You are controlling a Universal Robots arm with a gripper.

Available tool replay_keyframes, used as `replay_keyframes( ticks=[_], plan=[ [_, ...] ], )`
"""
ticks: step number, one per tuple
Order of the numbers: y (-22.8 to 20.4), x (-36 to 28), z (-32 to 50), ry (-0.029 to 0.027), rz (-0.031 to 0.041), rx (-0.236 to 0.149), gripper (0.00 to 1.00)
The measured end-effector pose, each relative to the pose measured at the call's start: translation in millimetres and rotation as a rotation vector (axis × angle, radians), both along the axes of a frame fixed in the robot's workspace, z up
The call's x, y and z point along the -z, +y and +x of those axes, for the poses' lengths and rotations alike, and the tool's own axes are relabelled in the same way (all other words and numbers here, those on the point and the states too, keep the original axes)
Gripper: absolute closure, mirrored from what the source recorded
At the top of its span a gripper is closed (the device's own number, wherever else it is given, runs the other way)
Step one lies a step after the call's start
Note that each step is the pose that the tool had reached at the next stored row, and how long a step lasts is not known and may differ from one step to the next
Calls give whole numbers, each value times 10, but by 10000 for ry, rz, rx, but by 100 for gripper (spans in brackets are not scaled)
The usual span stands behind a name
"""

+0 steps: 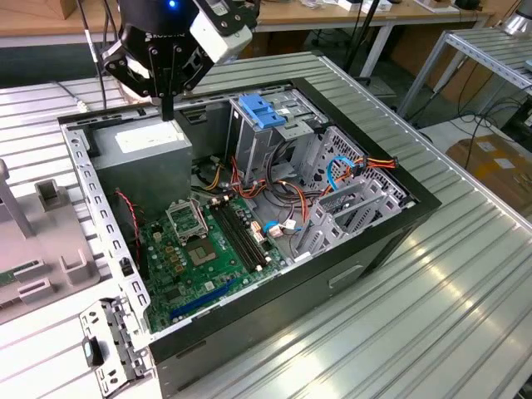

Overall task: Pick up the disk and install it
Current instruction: 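Reach for the disk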

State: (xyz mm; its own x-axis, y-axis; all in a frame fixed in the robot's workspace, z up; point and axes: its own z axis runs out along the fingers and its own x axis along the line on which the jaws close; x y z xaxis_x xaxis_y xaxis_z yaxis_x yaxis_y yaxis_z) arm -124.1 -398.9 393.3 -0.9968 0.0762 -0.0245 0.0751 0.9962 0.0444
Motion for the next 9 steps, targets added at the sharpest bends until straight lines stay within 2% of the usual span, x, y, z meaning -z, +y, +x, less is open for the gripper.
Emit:
replay_keyframes(
  ticks=[9],
  plan=[
    [0, 0, -22, 0, 0, 0, 89]
  ],
)
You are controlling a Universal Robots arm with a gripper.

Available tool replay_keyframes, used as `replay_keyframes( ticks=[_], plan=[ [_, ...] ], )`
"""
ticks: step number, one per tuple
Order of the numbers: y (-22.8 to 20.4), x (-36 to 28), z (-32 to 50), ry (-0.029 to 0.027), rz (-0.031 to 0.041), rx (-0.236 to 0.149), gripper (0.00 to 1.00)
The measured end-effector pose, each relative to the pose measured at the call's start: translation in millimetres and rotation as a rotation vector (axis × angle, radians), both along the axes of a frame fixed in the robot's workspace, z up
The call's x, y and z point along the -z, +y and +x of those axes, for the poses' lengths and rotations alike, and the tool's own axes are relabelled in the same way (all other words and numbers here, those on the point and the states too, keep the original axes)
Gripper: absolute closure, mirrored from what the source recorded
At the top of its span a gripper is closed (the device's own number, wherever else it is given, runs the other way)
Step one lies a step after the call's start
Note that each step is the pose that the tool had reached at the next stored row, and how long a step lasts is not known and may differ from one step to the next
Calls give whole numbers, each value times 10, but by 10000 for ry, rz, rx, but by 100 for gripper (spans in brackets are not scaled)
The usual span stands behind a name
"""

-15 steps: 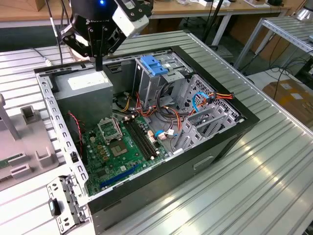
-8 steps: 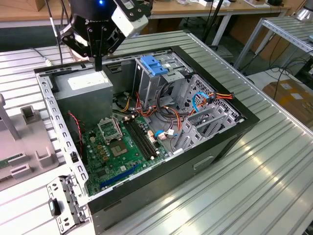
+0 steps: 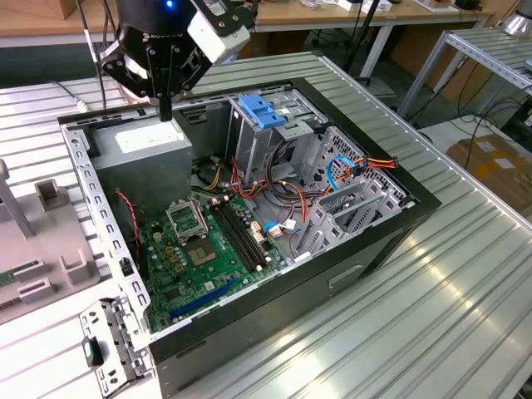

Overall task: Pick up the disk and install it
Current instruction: 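Reach for the disk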

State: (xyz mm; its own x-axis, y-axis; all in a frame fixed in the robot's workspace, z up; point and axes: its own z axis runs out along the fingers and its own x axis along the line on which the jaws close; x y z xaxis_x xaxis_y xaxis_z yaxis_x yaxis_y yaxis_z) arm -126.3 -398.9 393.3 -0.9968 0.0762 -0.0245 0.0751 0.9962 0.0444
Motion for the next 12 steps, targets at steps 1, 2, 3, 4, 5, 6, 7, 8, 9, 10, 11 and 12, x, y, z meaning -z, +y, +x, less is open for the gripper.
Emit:
replay_keyframes(
  ticks=[1, 2, 3, 4, 5, 6, 7, 8, 9, 10, 11, 12],
  plan=[
    [0, 0, -3, 0, 0, 0, 89],
    [0, 0, -6, 0, 0, 0, 89],
    [0, 0, -7, 0, 0, 0, 89],
    [0, 0, -9, 0, 0, 0, 89],
    [0, 0, -11, 0, 0, 0, 89],
    [0, 0, -13, 0, 0, 0, 89],
    [0, 0, -15, 0, 0, 0, 89],
    [0, 0, -17, 0, 0, 0, 89],
    [0, 0, -19, 0, 0, 0, 89],
    [0, 0, -21, 0, 0, 0, 89],
    [0, 0, -23, 0, 0, 0, 89],
    [0, 0, -25, 1, 0, 0, 89]
  ],
)
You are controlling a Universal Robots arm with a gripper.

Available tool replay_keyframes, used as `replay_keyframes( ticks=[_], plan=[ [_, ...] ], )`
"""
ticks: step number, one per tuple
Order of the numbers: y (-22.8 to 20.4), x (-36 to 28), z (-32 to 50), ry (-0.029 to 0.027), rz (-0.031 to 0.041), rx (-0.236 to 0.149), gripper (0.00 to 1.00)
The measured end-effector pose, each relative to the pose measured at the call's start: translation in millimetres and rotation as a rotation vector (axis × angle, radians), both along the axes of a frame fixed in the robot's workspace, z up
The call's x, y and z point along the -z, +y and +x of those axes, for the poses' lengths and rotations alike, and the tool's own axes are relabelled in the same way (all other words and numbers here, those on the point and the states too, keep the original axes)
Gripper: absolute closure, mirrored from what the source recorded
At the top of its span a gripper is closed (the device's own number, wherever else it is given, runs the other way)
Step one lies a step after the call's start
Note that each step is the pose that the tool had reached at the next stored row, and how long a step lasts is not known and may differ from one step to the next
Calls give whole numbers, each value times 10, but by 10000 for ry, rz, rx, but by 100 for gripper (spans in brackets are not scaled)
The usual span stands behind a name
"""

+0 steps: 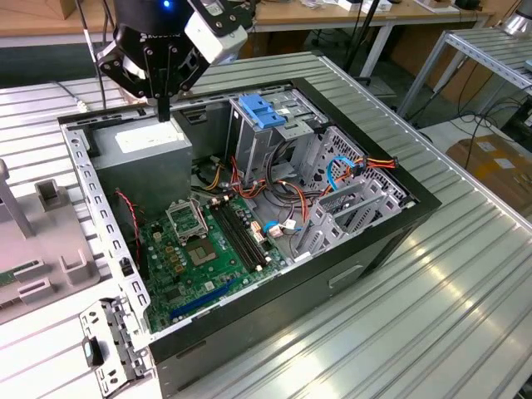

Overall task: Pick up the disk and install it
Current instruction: 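Reach for the disk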

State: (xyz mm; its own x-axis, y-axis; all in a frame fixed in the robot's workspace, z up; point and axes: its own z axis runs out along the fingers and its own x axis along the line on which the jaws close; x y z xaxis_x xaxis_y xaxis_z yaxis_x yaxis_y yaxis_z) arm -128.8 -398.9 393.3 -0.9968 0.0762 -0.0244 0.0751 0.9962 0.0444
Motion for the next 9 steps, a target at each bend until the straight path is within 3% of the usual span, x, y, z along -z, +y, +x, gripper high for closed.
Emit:
replay_keyframes(
  ticks=[9],
  plan=[
    [0, 0, -32, 0, 0, 0, 89]
  ],
)
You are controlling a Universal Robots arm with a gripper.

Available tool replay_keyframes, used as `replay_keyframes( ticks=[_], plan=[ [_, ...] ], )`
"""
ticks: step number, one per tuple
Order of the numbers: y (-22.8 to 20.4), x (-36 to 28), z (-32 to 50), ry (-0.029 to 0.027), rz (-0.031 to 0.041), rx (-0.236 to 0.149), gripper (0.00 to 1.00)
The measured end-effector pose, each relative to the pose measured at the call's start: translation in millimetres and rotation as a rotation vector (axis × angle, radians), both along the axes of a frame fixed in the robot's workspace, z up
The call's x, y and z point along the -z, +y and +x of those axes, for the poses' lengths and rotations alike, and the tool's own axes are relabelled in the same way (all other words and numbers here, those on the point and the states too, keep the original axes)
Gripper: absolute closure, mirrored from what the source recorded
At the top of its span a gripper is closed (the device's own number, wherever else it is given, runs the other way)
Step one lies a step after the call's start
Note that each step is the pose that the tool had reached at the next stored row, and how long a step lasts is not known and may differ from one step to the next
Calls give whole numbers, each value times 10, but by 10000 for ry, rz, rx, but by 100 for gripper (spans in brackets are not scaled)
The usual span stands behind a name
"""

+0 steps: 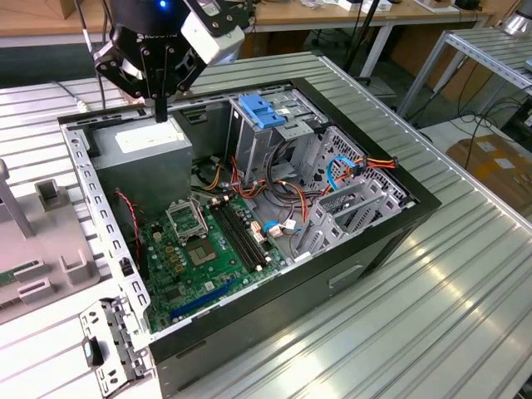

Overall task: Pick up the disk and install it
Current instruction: 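Reach for the disk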

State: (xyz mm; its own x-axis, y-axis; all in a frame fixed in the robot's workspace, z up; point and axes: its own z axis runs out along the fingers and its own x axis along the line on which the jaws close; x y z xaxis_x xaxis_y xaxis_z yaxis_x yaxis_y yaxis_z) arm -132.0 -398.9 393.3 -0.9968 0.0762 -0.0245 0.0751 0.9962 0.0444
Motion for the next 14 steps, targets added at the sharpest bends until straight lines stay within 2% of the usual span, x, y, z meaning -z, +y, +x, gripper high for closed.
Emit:
replay_keyframes(
  ticks=[14],
  plan=[
    [0, 0, -39, 0, 0, 0, 89]
  ],
)
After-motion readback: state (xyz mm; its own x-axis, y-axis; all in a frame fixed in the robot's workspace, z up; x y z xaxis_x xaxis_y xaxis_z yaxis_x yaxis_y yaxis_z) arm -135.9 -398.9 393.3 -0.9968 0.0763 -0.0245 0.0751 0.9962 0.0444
